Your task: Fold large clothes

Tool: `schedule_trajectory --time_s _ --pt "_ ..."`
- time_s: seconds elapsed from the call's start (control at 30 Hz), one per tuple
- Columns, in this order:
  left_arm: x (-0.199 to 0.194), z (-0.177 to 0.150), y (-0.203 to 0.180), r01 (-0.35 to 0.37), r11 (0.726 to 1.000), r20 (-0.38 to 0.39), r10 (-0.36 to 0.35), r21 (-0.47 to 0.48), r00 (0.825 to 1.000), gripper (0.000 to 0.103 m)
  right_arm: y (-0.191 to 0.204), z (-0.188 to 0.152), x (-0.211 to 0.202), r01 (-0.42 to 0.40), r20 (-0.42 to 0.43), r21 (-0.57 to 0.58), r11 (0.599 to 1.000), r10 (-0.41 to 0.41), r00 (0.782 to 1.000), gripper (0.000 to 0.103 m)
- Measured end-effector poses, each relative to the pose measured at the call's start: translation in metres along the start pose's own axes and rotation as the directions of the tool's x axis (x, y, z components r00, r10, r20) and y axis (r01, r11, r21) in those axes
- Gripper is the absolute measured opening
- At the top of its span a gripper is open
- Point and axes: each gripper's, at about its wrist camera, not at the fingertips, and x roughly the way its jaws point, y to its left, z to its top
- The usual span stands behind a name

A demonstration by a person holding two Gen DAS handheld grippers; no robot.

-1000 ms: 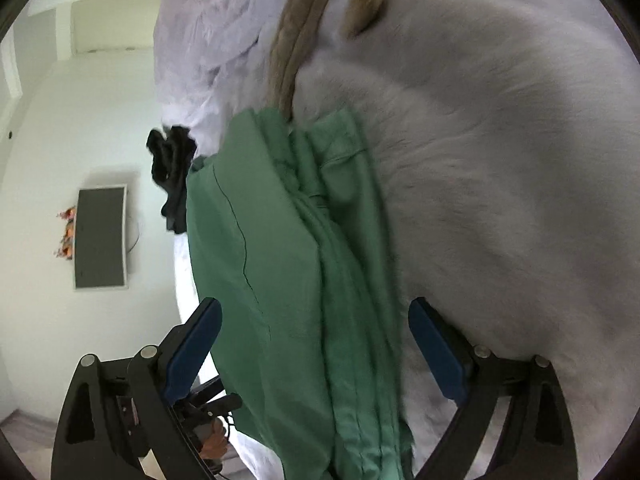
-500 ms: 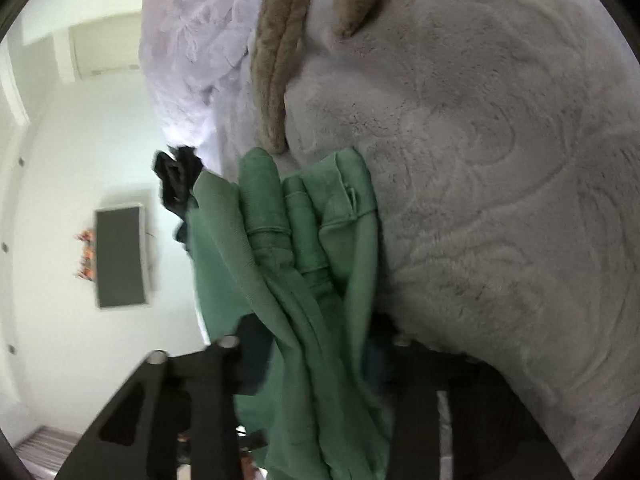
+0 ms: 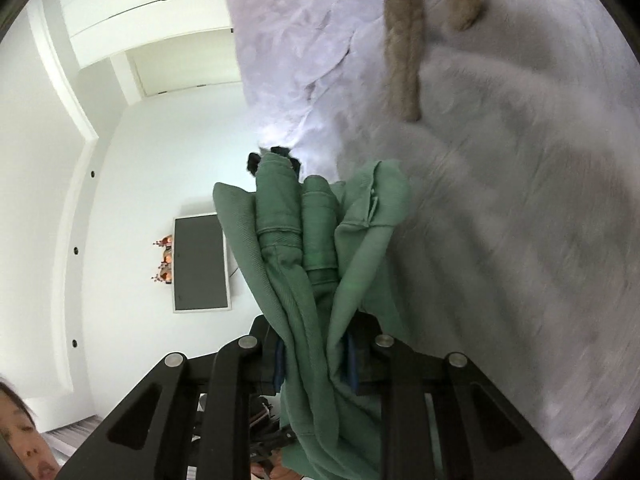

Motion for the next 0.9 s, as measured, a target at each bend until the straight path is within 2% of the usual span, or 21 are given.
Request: schedule_trajectory --time_s 0.17,0.3,0.43,0.53,0.6,0.63,0.7,0.8,0.9 --pt "-0.042 -0.036 0.012 -0.009 1.000 -0.031 0.009 0.020 0.999 0.041 0.010 -0.046 0.012 -0.009 -0.016 -0.005 1.000 0.009 1.000 0.025" --pt "-0.080 -0.073 0.030 -0.031 0.999 -0.067 0.032 0.016 0.997 0.041 0.015 -0.097 0.040 -0.015 -0.028 0.011 1.000 0.016 0.999 0.025" --pt "-0.110 -0.119 0.050 -0.094 0.995 -0.105 0.095 0.017 0.990 0.041 0.009 -0.143 0.079 -0.024 -0.043 0.054 0.998 0.026 0.999 0.025" --pt "-0.109 -0.148 0.077 -0.187 0.982 -0.140 0.185 0.001 0.973 0.045 -0.014 -0.177 0.101 -0.016 -0.045 0.130 0.991 0.022 0.999 0.025" --pt "-0.100 -0.164 0.099 -0.260 0.965 -0.190 0.252 -0.017 0.949 0.045 -0.033 -0.192 0.114 0.045 -0.056 0.171 0.984 -0.036 0.998 0.028" --pt "-0.099 -0.168 0.107 -0.257 0.966 -0.201 0.247 -0.026 0.948 0.048 -0.041 -0.195 0.122 0.098 -0.060 0.186 0.978 -0.088 0.994 0.028" --pt "-0.106 -0.174 0.111 -0.234 0.972 -0.195 0.224 -0.034 0.955 0.051 -0.052 -0.198 0.121 0.192 -0.049 0.212 0.958 -0.186 0.981 0.031" --pt "-0.123 -0.170 0.102 -0.215 0.976 -0.188 0.218 0.033 0.958 0.051 -0.041 -0.194 0.108 0.286 -0.011 0.190 0.939 -0.289 0.957 0.051" --pt "-0.149 -0.158 0.101 -0.211 0.976 -0.111 0.215 0.048 0.970 0.051 -0.013 -0.187 0.092 0.399 0.040 0.085 0.913 -0.403 0.914 0.052"
